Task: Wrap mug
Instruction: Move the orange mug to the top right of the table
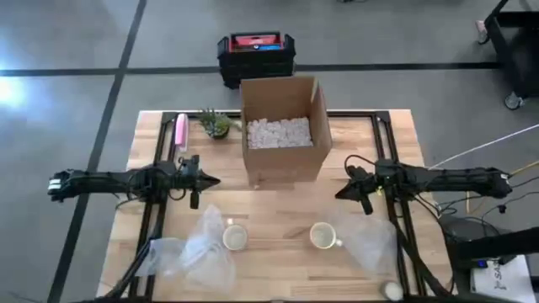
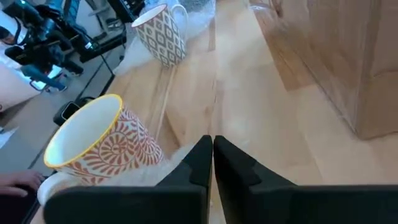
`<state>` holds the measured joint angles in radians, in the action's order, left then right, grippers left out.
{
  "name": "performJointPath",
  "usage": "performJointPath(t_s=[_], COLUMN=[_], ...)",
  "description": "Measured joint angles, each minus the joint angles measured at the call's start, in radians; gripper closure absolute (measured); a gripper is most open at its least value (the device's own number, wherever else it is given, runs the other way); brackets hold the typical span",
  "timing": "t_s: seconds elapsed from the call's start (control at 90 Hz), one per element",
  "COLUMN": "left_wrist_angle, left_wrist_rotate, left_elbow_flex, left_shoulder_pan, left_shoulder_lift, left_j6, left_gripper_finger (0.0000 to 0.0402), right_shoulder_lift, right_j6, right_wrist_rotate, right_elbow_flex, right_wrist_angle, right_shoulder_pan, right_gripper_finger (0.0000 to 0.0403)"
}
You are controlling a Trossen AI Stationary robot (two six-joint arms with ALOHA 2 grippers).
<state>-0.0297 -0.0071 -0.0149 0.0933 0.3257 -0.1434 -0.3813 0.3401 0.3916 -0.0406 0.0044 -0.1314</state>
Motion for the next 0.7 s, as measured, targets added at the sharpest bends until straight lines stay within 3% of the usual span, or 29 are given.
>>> performJointPath(t_s=[0.322, 0.7], left_wrist_angle=[0.0, 0.0], left_wrist_rotate=[0.0, 0.0], left_elbow_flex=[0.0, 0.0], left_shoulder_pan=[0.0, 0.0], left_shoulder_lift=[0.0, 0.0], left_j6=[0.0, 0.0], left_gripper_finger=[0.0402, 0.0402], right_shoulder_lift=[0.0, 0.0], right_j6=[-0.086, 0.056], right_wrist_rotate=[-0.037, -0.044], right_elbow_flex=[-0.002, -0.002], right_wrist_angle=[0.165, 0.437], right_shoulder_pan=[0.0, 0.0], right_gripper_finger=[0.0403, 0.0403])
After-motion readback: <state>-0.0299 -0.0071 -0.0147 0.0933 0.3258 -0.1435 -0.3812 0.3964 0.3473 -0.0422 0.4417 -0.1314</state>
